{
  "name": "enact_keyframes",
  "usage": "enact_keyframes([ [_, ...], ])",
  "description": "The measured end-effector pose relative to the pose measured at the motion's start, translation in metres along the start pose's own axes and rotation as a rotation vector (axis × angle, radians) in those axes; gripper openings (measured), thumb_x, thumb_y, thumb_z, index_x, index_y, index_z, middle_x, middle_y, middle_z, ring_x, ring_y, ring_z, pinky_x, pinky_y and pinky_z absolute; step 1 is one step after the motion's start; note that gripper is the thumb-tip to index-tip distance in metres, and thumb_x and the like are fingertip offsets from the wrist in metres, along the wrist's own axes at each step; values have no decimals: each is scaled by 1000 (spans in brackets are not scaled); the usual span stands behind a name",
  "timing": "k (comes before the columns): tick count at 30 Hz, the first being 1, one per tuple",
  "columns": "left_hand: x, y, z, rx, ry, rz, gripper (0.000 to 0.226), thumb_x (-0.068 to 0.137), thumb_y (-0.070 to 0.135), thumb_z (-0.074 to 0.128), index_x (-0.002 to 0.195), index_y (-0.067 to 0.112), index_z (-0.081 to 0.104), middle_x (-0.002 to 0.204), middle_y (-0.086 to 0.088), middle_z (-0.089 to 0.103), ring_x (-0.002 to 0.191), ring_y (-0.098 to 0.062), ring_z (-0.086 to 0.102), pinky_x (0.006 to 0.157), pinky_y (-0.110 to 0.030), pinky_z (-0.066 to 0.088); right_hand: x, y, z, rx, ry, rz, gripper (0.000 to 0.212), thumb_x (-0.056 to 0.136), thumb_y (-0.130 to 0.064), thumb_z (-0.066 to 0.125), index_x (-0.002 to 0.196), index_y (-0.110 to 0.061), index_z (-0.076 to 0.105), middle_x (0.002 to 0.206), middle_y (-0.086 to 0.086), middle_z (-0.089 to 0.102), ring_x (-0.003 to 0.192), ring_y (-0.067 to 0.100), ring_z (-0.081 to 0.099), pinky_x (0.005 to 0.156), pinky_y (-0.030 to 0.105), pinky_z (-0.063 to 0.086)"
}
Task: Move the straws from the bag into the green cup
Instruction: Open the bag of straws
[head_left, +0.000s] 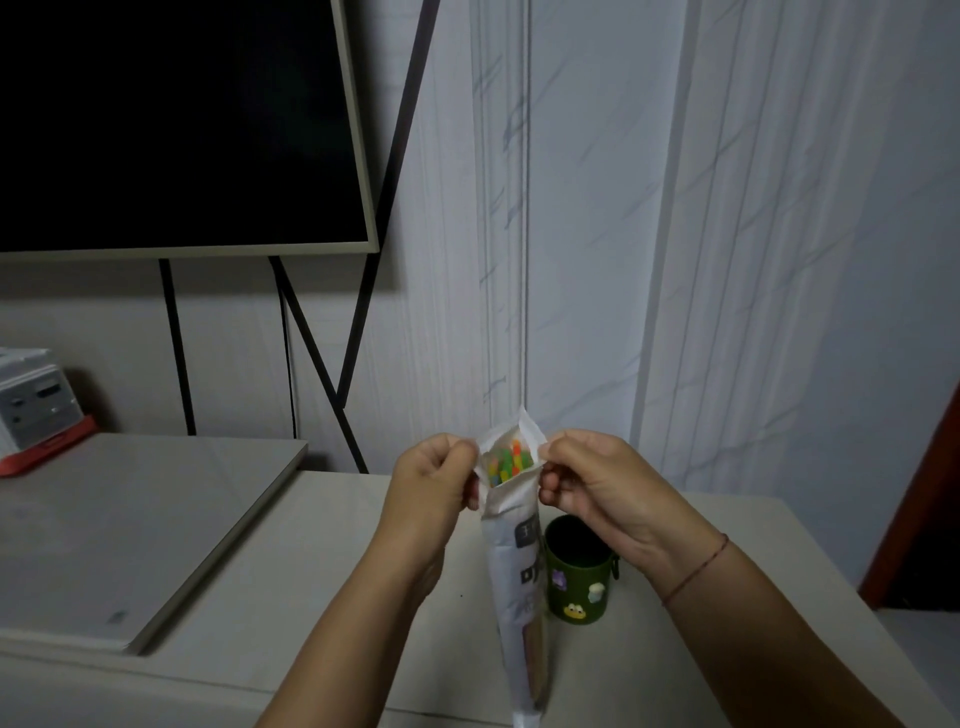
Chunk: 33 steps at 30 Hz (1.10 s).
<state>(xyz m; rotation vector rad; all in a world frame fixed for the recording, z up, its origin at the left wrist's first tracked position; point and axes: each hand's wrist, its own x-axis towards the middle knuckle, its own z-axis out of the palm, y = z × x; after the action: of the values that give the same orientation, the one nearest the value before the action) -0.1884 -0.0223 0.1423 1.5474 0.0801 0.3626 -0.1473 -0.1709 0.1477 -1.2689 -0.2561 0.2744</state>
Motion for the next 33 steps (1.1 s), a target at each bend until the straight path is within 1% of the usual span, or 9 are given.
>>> enact_keyframes([
  [8,11,6,-17,290,37,174,24,90,10,54,66,9,53,58,0,53,46,1,46,47,-11,40,-6,-24,-18,-426,80,-110,30,77,0,52,50,-11,58,48,4,52,47,13,48,48,19,48],
  [12,10,11,-18,383,-83,181,22,95,13,51,75,9,60,77,-10,64,69,-12,60,67,-24,51,-4,-18,-19,-535,34,-147,20,79,-11,61,59,-16,62,52,-3,58,54,10,54,56,19,49],
  [14,9,16,-17,339,-180,148,19,98,12,48,89,5,64,92,-14,68,82,-21,64,79,-31,54,-3,-12,-22,-509,-67,-140,15,75,-30,74,79,-21,63,74,-7,64,71,6,59,68,18,49],
  [17,12,27,-20,257,-308,97,23,99,8,46,89,4,66,84,-7,68,70,-7,64,66,-19,53,5,-3,-35,-482,-261,-64,84,63,-38,82,133,-31,37,126,-15,52,116,-2,50,88,17,45],
  [19,15,36,-21,238,-373,79,24,98,7,45,85,2,65,80,-3,67,67,-8,61,61,-17,49,8,4,-36,-481,-392,-33,101,66,-24,82,141,-45,17,135,-22,46,126,-3,43,92,14,43],
  [22,22,45,-22,247,-435,66,24,98,8,46,93,-6,64,84,-7,65,74,-19,54,65,-23,46,12,15,-31,-457,-473,-21,89,69,-9,80,140,-31,31,133,-6,57,123,12,54,98,29,48],
  [25,25,47,-18,211,-455,38,24,99,14,48,86,2,64,84,-12,63,71,-18,54,64,-24,45,12,23,-23,-403,-427,-41,62,67,-7,80,123,-17,56,117,4,69,109,20,65,86,29,54],
  [28,26,40,-15,118,-268,25,33,98,26,49,99,-3,66,92,-7,70,79,-17,64,68,-23,51,13,33,-17,-314,-287,-98,51,65,-7,82,113,-13,63,109,6,73,102,22,68,80,27,56],
  [33,1,-1,-10,-159,340,162,14,96,26,51,97,15,60,95,3,68,88,-11,66,74,-20,51,14,47,-6,-75,-15,-168,41,68,-2,79,106,-10,65,106,11,73,97,26,70,78,36,58],
])
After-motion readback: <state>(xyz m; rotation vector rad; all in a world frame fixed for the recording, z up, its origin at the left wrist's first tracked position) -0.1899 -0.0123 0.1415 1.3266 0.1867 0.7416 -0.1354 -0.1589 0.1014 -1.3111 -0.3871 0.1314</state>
